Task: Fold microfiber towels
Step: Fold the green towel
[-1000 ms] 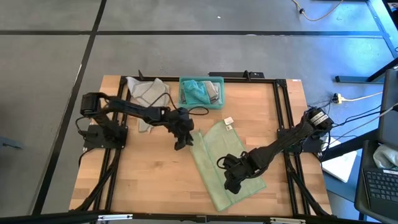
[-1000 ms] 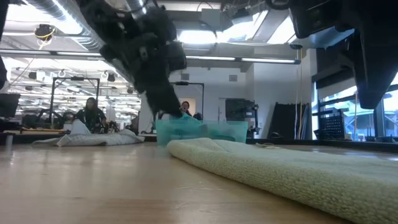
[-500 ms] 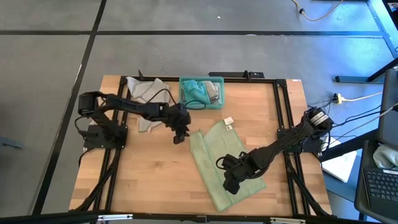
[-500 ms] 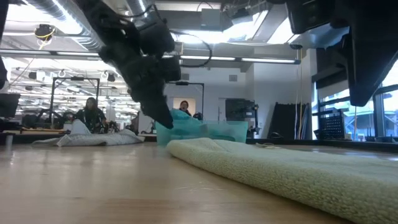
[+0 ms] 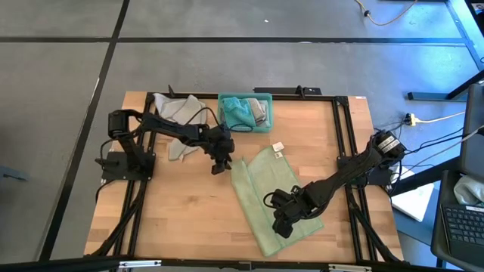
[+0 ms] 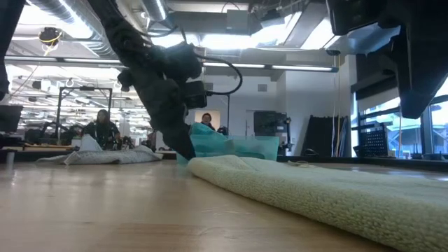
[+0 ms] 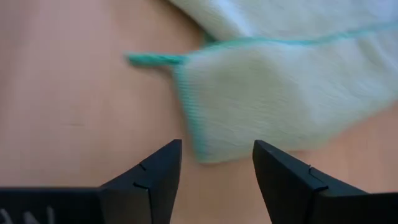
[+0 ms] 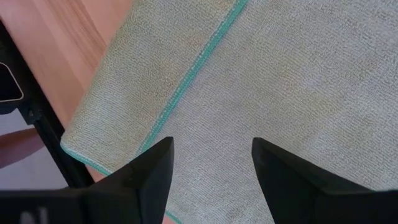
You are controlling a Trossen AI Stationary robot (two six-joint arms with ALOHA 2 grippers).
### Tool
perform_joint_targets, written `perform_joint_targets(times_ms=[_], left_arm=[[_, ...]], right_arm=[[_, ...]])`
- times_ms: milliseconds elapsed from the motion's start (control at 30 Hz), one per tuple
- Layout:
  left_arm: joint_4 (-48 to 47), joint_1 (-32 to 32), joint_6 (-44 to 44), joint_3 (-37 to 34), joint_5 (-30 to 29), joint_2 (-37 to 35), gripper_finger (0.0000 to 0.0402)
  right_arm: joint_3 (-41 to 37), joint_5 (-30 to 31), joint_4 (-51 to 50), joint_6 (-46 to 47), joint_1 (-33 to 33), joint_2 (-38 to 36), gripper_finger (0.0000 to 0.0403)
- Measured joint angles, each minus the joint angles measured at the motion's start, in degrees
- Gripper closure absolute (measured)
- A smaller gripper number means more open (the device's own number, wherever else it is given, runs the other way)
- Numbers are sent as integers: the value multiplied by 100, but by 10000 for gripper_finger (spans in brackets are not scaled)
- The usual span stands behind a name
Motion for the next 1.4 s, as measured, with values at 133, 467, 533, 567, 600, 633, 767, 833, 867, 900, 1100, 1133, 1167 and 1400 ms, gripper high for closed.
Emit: perform_joint_targets(times_ms=[133,467,533,567,600,633,767,833,867,900,1100,1133,1167,1400], left_arm=[[117,182,-92,0,-132,0,208],[261,141,-612,-7,824,373,207],[350,107,-701,-2,831,425,208],[388,101,-759,-2,816,431,209],[441,91,-767,-2,779,433,209],[493,91,-772,-2,753,437,208],[613,130,-913,-2,757,447,208],[736,140,-1104,-2,855,448,209],[820,120,-1181,-2,897,448,209],[885,85,-1206,-2,920,448,209],[936,-126,-1371,12,983,402,217],[873,-154,-1377,38,993,402,222],[833,-189,-1383,83,997,402,228],[470,-277,-1278,572,888,402,284]], right_arm=[[0,0,-1,0,22,0,183],[0,0,52,0,22,0,183],[0,0,64,5,22,0,183],[0,0,67,14,24,0,183],[0,-2,68,17,24,0,183],[0,-2,80,20,26,0,183],[0,-6,85,20,46,0,183],[0,-11,85,20,46,0,183],[0,-11,88,20,46,0,183],[0,-11,95,20,46,0,183],[0,-17,93,20,46,0,183],[0,-22,95,20,46,0,183],[0,-23,96,20,45,0,183],[0,-24,96,20,41,0,183]])
